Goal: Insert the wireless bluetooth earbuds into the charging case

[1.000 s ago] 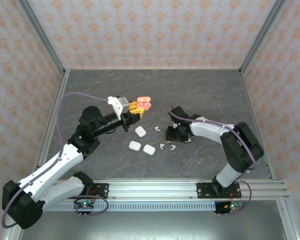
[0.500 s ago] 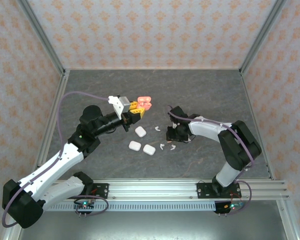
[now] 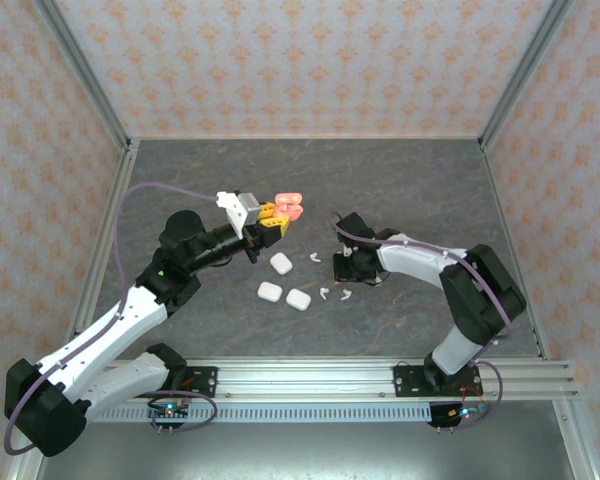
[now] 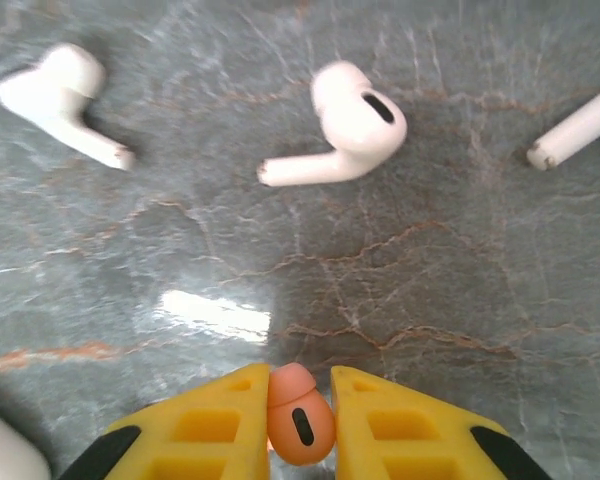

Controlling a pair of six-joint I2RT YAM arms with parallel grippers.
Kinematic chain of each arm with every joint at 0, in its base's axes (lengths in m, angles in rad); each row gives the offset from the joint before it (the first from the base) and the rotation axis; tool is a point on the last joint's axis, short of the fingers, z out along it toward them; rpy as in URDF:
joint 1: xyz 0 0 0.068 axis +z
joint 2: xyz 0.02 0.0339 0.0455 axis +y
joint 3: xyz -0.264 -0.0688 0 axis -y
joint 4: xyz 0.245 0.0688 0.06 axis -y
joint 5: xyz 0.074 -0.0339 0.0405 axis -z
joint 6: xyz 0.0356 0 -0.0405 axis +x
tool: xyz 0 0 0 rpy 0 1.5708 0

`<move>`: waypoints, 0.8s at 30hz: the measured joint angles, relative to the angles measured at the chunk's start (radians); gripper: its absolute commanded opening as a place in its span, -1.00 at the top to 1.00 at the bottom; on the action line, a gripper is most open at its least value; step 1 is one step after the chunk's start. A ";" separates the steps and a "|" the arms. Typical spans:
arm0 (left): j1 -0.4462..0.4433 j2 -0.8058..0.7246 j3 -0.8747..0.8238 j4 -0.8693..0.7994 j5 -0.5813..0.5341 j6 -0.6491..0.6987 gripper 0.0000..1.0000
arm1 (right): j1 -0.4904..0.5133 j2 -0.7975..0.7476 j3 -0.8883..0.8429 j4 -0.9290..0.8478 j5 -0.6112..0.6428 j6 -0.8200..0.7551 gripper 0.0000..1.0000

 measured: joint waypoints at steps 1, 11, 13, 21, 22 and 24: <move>0.000 0.000 0.000 0.000 0.000 0.000 1.00 | 0.000 -0.024 0.000 0.000 0.007 -0.015 0.63; 0.000 0.045 0.000 0.016 0.007 -0.019 1.00 | 0.000 -0.322 0.068 -0.051 0.093 -0.262 0.63; 0.000 0.060 0.000 0.027 0.016 -0.027 1.00 | 0.003 -0.357 0.107 -0.069 0.108 -0.319 0.63; -0.024 0.096 0.000 0.050 0.076 -0.030 1.00 | 0.048 -0.406 0.305 -0.165 0.167 -0.551 0.63; -0.027 0.100 0.000 0.051 0.082 -0.030 1.00 | 0.053 -0.412 0.322 -0.174 0.171 -0.578 0.63; -0.030 0.110 0.000 0.054 0.094 -0.030 1.00 | 0.061 -0.424 0.351 -0.190 0.176 -0.619 0.63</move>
